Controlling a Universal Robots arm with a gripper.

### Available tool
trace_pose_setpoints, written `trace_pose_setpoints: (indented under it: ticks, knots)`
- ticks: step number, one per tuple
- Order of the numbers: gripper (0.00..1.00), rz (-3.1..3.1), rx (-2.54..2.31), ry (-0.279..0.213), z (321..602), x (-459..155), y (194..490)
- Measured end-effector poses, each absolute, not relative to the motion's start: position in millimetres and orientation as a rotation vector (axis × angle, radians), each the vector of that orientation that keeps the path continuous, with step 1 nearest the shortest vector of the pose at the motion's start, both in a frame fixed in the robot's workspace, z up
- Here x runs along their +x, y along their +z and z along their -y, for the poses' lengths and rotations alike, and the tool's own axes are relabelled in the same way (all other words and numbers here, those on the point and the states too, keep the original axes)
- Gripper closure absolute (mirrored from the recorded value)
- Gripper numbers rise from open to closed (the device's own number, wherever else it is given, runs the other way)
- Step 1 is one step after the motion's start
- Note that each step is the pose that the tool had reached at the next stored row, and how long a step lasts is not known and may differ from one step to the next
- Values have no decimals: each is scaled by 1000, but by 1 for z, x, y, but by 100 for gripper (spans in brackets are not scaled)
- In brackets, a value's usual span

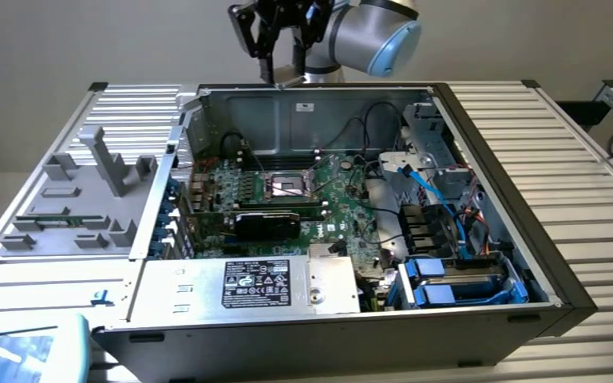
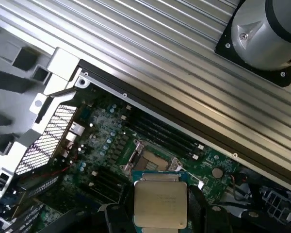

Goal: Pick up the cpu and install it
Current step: 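Place the cpu into insertion slot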

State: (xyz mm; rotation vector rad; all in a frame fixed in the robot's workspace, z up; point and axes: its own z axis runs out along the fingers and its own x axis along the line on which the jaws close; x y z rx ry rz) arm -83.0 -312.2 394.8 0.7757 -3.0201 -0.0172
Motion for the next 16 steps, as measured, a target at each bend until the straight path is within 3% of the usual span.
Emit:
trace_pose_setpoints:
  ticks: [6,16]
  knots:
    - [45,2970,937,-9,312,-83,394]
    - [45,2871,1161,44,312,-83,394]
